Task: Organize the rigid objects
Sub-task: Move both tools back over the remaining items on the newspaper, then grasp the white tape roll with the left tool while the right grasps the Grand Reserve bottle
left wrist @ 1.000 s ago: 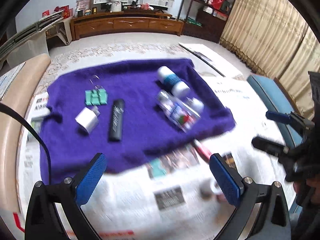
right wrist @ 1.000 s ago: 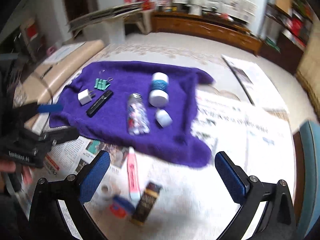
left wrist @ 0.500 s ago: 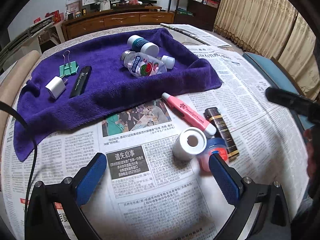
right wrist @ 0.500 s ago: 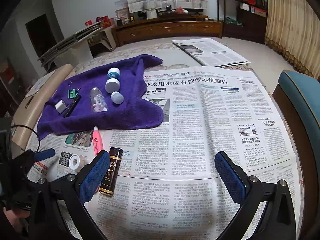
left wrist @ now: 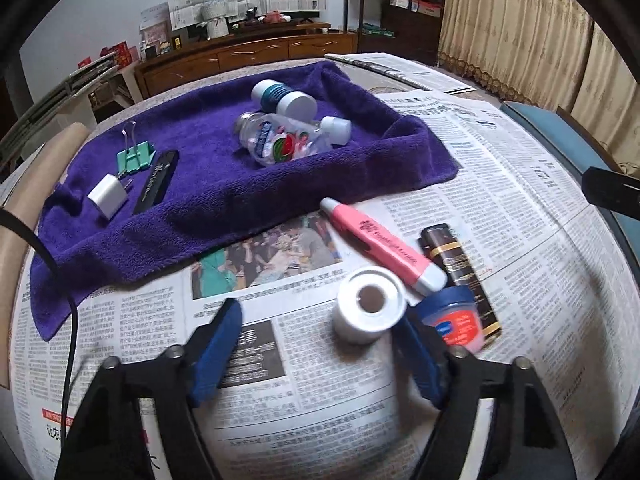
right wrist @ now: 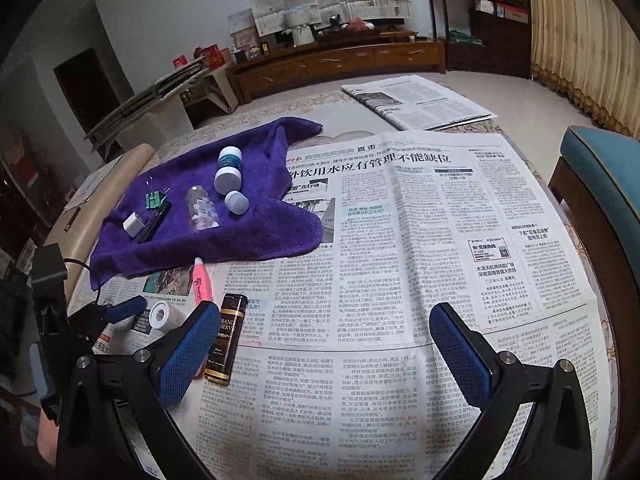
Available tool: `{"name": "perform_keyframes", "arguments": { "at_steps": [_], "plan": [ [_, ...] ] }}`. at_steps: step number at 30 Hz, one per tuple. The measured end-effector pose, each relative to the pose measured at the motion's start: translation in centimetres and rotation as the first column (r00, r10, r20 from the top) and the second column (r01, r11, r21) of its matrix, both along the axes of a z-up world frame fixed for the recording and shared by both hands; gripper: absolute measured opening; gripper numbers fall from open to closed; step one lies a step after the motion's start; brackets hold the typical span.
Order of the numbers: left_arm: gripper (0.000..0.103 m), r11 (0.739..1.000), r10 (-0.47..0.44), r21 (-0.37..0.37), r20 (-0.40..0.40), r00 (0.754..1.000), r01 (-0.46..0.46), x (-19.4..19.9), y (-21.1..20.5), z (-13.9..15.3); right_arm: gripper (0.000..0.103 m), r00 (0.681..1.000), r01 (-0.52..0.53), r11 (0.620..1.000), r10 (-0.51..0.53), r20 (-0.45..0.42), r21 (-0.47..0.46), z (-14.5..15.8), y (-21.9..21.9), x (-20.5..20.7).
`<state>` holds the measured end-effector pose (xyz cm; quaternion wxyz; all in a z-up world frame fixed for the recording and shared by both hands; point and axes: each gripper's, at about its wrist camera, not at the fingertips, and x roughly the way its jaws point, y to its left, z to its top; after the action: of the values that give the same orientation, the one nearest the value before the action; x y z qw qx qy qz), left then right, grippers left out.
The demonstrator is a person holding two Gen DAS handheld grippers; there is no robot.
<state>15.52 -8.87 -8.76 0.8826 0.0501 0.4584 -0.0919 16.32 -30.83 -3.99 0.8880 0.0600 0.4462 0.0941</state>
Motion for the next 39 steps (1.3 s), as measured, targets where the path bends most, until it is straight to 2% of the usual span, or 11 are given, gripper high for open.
{"name": "perform_keyframes", "arguments": {
  "at_steps": [2, 6, 8, 16, 26, 28, 31, 34, 37, 39],
  "plan": [
    [0.056, 1.0, -0.009, 0.001, 0.009, 1.0, 0.009, -0.3, -0.4, 0.1, 0.103, 1.0, -0.002, 1.0, 0.002, -0.001, 0.014, 0.0, -0.2, -0.2],
    [0.042, 1.0, -0.024, -0.006, 0.024, 0.999, 0.025, -0.8, -1.1, 0.3, 0.103, 1.0, -0.019, 1.0, 0.019, -0.023, 0.015, -0.4, -0.1, -0.3],
    [0.028, 0.999, -0.037, -0.01, 0.031, 0.999, 0.038, -0.9, -1.5, 0.3, 0.103, 0.999, -0.03, 1.0, 0.03, -0.031, 0.004, -0.6, 0.1, -0.3],
    [0.028, 1.0, -0.027, 0.001, 0.04, 0.999, 0.027, -1.7, -1.2, 0.5, 0.103, 0.995, -0.083, 0.996, 0.081, -0.056, -0.036, -1.1, 2.1, -0.7],
    [0.028, 1.0, 0.019, -0.011, 0.041, 0.999, -0.019, -4.0, 3.0, 1.8, 0.099, 0.989, -0.131, 0.986, 0.124, -0.076, -0.101, -2.8, 5.9, -1.3],
    [0.028, 0.999, 0.035, -0.007, 0.049, 0.998, -0.035, -4.4, 3.9, 2.1, 0.094, 0.988, -0.138, 0.986, 0.131, -0.077, -0.091, -3.0, 6.3, -1.5],
    [0.028, 0.998, 0.065, -0.021, 0.053, 0.996, -0.064, -4.6, 5.5, 2.3, 0.092, 0.985, -0.173, 0.983, 0.171, -0.04, -0.066, -2.7, 7.9, -2.1],
    [0.028, 0.996, 0.088, -0.031, 0.045, 0.995, -0.087, -4.7, 6.9, 2.3, 0.085, 0.975, -0.221, 0.969, 0.222, -0.006, -0.11, -2.8, 10.2, -2.8],
    [0.028, 0.994, 0.103, -0.044, 0.041, 0.994, -0.101, -4.9, 8.0, 2.3, 0.076, 0.977, -0.212, 0.968, 0.214, -0.002, -0.136, -3.5, 11.0, -3.1],
    [0.028, 0.993, 0.107, -0.051, 0.042, 0.993, -0.105, -5.0, 8.3, 2.2, 0.075, 0.983, -0.182, 0.973, 0.184, -0.002, -0.139, -3.6, 10.4, -2.9]
  ]
}}
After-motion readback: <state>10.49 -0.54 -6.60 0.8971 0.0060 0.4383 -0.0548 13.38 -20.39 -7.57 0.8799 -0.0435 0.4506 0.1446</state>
